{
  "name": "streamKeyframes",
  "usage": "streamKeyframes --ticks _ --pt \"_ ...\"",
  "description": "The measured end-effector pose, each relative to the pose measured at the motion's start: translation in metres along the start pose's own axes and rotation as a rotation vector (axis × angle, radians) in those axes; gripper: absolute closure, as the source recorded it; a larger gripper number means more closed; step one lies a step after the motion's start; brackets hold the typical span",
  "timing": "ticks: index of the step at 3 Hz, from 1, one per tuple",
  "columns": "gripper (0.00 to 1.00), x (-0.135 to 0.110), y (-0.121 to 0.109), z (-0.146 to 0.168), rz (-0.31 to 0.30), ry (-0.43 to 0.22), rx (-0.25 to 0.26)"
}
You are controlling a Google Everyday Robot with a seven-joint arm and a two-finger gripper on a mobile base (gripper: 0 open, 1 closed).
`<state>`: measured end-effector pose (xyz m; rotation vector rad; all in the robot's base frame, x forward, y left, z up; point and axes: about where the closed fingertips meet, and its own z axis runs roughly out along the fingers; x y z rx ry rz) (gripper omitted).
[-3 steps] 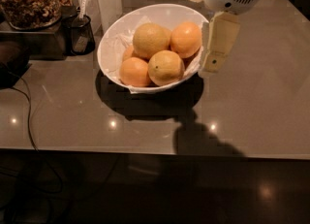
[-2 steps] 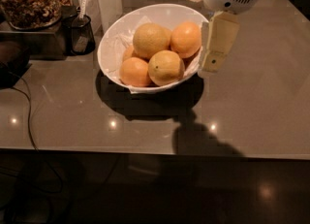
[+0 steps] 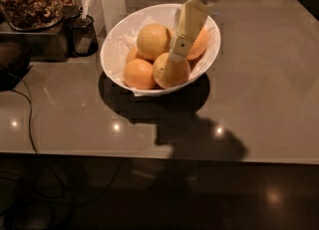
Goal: Pick orange from white bowl
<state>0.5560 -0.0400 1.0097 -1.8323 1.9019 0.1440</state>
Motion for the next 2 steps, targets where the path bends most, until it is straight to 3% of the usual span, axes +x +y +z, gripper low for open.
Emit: streamKeyframes --ticks 2 --pt "0.00 -0.0053 -0.0037 0.0041 0.020 -0.020 0.015"
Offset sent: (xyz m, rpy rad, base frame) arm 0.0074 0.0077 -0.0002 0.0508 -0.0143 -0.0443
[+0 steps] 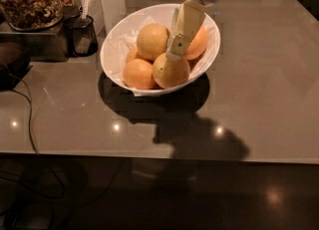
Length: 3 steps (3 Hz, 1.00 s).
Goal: Pick orange from white bowl
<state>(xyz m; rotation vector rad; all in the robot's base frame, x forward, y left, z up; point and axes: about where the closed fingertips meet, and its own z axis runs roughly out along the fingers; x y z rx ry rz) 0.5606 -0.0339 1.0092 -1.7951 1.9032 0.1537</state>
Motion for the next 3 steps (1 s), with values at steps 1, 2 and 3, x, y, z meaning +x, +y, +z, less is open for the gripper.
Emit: streamKeyframes --ticks 1,2,3 --pt "0.00 -0.0050 -0.0089 0.0114 0.111 -0.065 0.020" --pt "0.00 -0.0096 -0.0125 0.0112 0.168 -0.077 0.032" --pt "0.02 -0.0097 -0.0125 0.0112 0.168 -0.077 0.032"
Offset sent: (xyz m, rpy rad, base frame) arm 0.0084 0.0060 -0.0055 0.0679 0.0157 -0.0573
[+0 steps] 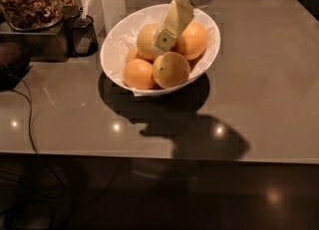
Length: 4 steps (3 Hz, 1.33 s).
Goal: Pick orange from white bowl
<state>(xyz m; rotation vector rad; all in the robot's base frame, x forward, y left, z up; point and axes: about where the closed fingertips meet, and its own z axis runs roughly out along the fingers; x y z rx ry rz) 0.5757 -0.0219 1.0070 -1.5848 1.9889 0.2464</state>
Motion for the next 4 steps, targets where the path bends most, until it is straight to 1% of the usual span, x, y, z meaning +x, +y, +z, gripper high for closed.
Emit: streamKeyframes --ticks 1,2,3,4 --pt "0.21 0.000 0.000 0.000 0.000 0.000 0.000" --pt "0.36 -0.003 0.001 0.009 0.003 -0.009 -0.019" --pt "0.26 -0.006 0.000 0.026 0.012 -0.014 -0.061" --pt "0.16 -0.009 -0.003 0.039 0.021 -0.018 -0.088"
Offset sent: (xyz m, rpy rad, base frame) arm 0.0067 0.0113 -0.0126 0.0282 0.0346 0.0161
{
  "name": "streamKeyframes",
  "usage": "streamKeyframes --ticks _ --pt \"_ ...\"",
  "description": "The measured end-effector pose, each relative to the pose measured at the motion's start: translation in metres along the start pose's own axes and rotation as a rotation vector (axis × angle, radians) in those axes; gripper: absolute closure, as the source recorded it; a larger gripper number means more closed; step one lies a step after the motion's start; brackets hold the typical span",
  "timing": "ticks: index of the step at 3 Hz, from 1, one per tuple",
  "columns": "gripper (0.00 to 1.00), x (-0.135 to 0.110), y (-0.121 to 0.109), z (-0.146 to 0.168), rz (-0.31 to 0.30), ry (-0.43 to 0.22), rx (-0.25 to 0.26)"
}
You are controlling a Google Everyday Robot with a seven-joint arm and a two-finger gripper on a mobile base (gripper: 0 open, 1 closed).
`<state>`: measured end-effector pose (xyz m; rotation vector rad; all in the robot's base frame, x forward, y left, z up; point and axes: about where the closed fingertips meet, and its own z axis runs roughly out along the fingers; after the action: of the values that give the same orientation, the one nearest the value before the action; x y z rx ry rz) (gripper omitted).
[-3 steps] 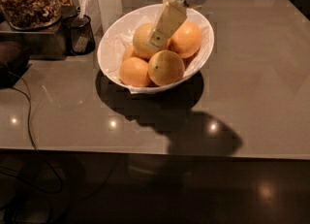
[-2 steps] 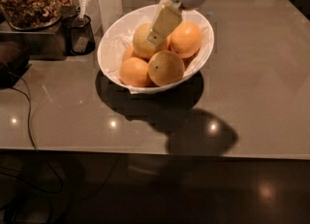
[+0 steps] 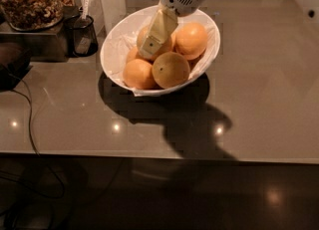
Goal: Pick orange from white bowl
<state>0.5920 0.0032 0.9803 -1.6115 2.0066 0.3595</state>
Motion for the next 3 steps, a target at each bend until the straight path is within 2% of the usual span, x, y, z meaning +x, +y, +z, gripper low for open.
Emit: streamKeyframes --ticks 1,2,3 --pt "0.22 0.000 -0.007 0.012 0.014 -0.005 -0.012" --pt "0.22 0.001 -0.012 0.017 0.026 -0.006 -0.011" --pt "0.17 0.007 -0.018 0.026 0.034 0.006 -0.011"
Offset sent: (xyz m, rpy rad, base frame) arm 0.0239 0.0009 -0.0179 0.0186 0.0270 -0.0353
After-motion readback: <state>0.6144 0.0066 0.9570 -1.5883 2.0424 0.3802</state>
